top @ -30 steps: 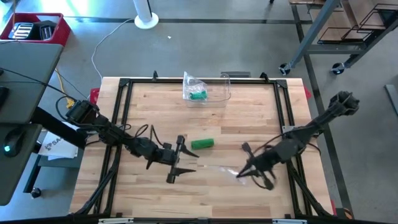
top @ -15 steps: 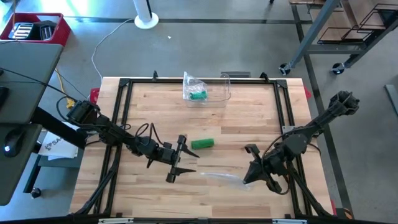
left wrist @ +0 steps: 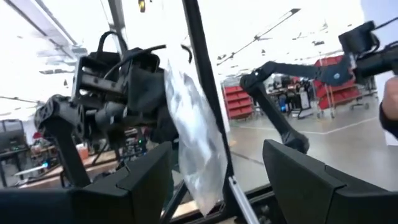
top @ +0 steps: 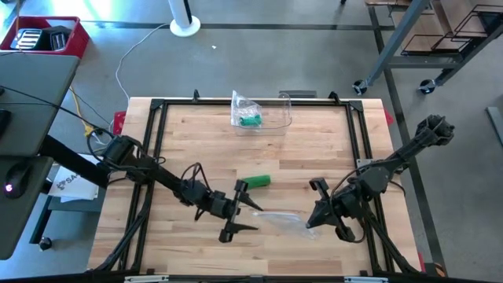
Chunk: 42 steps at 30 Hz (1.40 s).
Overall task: Roll bandage
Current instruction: Open the zip bag
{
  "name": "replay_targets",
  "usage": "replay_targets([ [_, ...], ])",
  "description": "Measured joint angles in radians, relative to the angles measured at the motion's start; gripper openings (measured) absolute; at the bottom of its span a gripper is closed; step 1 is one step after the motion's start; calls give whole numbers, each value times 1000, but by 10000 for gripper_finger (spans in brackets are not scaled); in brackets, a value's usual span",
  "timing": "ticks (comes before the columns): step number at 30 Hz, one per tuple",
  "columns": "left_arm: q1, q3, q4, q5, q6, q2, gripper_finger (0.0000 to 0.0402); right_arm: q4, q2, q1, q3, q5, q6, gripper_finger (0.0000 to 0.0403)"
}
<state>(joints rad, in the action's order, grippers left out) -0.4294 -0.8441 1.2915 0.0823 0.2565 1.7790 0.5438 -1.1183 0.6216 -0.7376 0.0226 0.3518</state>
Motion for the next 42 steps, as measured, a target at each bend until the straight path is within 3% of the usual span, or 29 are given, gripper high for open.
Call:
replay_targets([
  [7,-4,-16,8,1,7,0,230,0,0,0,0,30,-3,0],
  [16,-5,-16,-34,29,-1,0,100,-1,0,0,0,56,-12,0],
  [20,-13,-16,-52,113,17,0,41,-11,0,0,0,81,-19,0],
  [24,-36,-15,-163,316,53,-14,10,-54,0,8,0,240,-54,0],
  [30,-65,-15,-582,678,-24,-122,11,-278,0,10,0,691,-227,0],
  [33,-45,-15,-835,714,-180,-181,9,-408,0,0,0,825,-309,10],
  [35,-28,-15,-959,712,-288,-198,9,-429,-2,-17,0,803,-338,27],
  [37,-12,-15,-1044,684,-357,-198,8,-397,-14,-44,0,715,-352,52],
  [42,28,-15,-1052,591,-412,-173,8,-278,-107,-120,0,480,-329,126],
])
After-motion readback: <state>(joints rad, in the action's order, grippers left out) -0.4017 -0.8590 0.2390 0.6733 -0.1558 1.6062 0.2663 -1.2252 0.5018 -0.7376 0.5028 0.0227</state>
